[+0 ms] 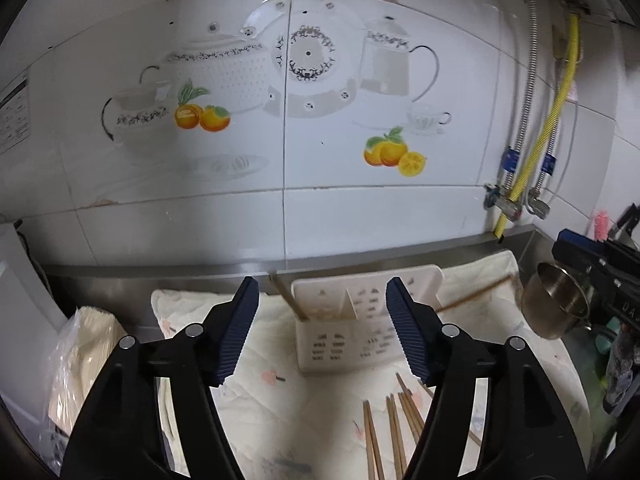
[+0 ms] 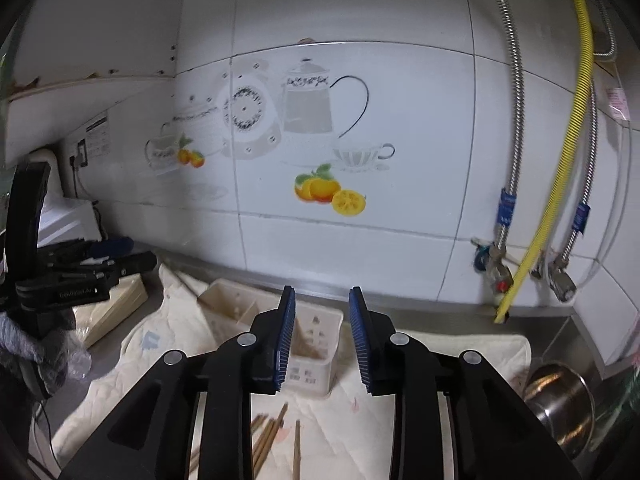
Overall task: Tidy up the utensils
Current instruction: 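Open the left tool to drop its chopstick while the right tool releases its own, then lower the left tool onto another chopstick and grasp it while the right tool grasps one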
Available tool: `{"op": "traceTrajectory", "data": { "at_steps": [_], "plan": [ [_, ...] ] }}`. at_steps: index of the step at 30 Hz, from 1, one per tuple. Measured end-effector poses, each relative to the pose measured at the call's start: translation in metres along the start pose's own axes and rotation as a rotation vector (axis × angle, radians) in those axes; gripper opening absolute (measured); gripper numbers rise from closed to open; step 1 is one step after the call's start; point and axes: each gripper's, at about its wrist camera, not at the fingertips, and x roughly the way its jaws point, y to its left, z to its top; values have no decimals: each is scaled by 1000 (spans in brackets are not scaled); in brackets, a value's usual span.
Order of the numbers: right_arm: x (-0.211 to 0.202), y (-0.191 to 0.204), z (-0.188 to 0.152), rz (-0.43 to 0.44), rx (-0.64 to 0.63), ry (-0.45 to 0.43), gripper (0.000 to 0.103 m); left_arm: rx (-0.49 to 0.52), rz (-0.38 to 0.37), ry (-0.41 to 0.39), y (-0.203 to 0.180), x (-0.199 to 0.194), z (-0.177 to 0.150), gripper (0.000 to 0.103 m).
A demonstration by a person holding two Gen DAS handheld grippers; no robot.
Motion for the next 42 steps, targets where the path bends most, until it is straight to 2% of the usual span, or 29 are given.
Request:
{"op": "traceTrajectory", "data": {
  "at_steps": [10, 14, 24, 33, 42],
  "plan": [
    [-24, 8, -83, 22, 12, 86, 28, -43, -3, 14, -4, -25, -55, 73],
    [-23, 15, -119, 10, -6, 143, 28, -49, 2, 26, -4, -31, -76, 75],
    [-7, 21, -196, 51, 29, 316, 28, -109, 7, 69, 5, -38, -120, 76],
    [13, 24, -232, 54, 45, 418, 22, -141, 30, 109, 11, -40, -153, 76],
    [23, 20, -245, 37, 54, 457, 15, -162, 27, 166, 12, -34, -184, 74]
  ]
}}
